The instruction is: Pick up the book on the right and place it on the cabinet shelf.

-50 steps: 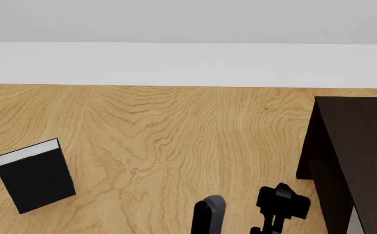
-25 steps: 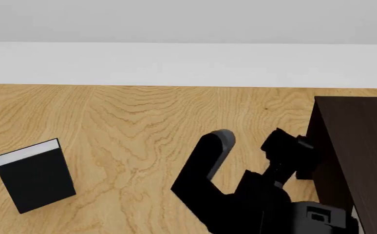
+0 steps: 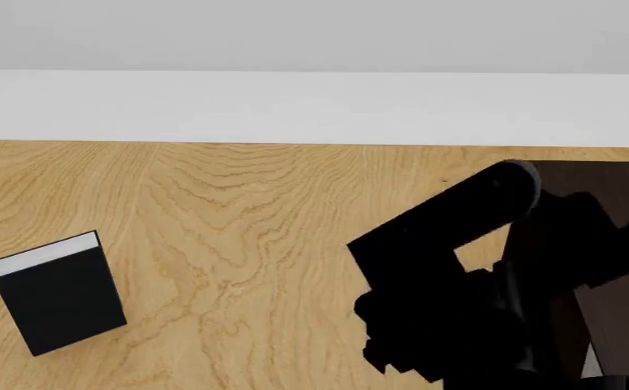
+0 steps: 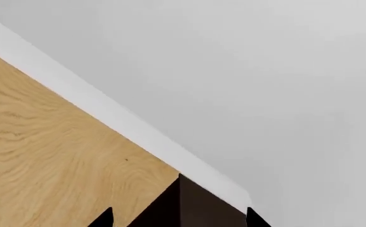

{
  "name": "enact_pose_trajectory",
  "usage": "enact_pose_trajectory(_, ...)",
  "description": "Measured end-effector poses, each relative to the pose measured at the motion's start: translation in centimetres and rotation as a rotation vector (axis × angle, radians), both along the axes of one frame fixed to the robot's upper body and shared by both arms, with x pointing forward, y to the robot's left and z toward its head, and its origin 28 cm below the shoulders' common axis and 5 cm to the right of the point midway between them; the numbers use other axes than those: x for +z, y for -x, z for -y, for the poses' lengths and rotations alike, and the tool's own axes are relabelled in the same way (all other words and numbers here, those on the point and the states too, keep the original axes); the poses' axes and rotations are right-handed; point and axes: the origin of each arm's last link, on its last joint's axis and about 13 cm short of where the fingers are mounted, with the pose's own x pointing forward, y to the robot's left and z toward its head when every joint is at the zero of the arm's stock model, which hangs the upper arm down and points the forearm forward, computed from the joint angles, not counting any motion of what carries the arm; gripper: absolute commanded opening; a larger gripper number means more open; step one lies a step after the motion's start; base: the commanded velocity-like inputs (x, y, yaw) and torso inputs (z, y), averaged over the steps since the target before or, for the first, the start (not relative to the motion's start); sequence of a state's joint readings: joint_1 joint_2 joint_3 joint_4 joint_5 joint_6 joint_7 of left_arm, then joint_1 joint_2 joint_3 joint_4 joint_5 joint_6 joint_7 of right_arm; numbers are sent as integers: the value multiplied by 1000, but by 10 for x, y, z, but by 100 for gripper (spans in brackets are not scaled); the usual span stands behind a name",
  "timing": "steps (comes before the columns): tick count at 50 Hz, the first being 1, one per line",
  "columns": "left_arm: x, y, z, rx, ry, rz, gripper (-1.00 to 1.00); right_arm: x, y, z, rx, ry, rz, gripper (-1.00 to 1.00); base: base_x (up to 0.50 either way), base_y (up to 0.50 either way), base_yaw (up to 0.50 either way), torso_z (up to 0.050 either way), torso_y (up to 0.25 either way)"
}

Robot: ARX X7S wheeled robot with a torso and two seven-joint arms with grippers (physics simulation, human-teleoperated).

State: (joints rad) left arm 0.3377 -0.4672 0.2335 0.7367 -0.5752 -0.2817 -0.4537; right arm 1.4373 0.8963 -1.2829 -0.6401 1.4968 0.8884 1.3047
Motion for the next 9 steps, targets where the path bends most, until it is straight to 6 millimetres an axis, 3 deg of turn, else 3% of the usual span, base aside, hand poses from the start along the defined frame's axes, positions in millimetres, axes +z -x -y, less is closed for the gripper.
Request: enact_pose_trajectory(9,-1,0,0,0,1,-2,100,10,18,6,48,-171,82,100,0,0,0,0,0)
